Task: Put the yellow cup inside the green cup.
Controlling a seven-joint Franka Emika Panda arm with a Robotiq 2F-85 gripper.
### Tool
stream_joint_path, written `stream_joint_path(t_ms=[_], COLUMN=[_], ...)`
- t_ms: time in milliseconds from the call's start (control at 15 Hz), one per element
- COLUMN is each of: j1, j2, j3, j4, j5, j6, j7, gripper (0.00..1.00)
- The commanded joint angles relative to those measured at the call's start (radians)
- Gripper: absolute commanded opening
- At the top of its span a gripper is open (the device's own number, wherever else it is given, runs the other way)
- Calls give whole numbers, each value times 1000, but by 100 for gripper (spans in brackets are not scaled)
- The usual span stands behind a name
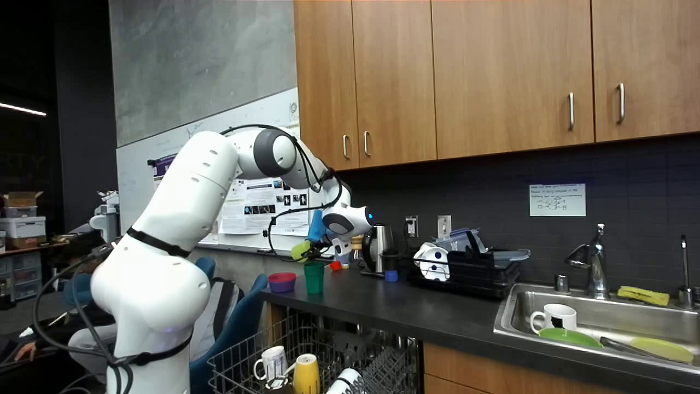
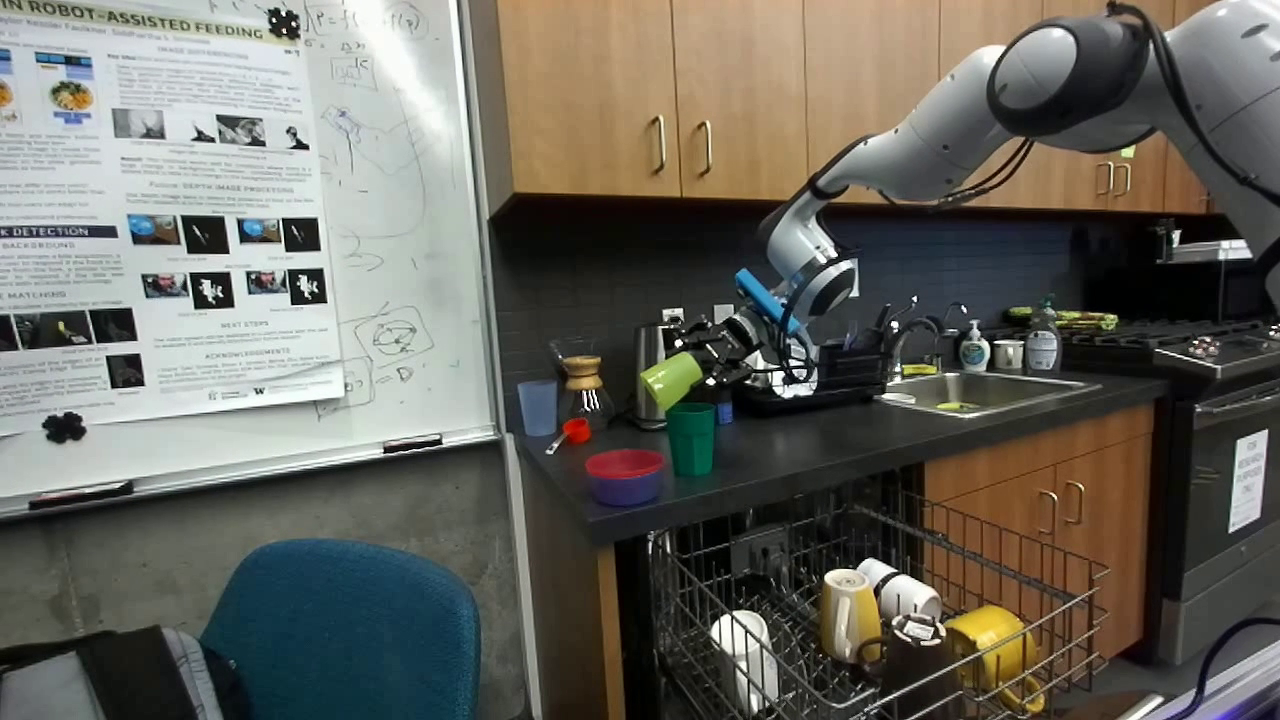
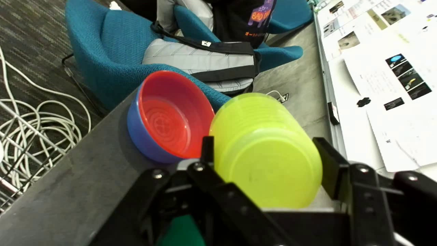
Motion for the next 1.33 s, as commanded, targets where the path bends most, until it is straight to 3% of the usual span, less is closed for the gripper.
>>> stream_joint_path(t_ms=[0, 733, 1267], j1=[-16, -26, -19], j2=[-41, -8, 10], j3=[-7, -28, -37], j4=[-48, -55, -44], j5=[64, 173, 207], j6=[-69, -288, -313], j7=[49, 210, 371], gripper=[45, 45, 45])
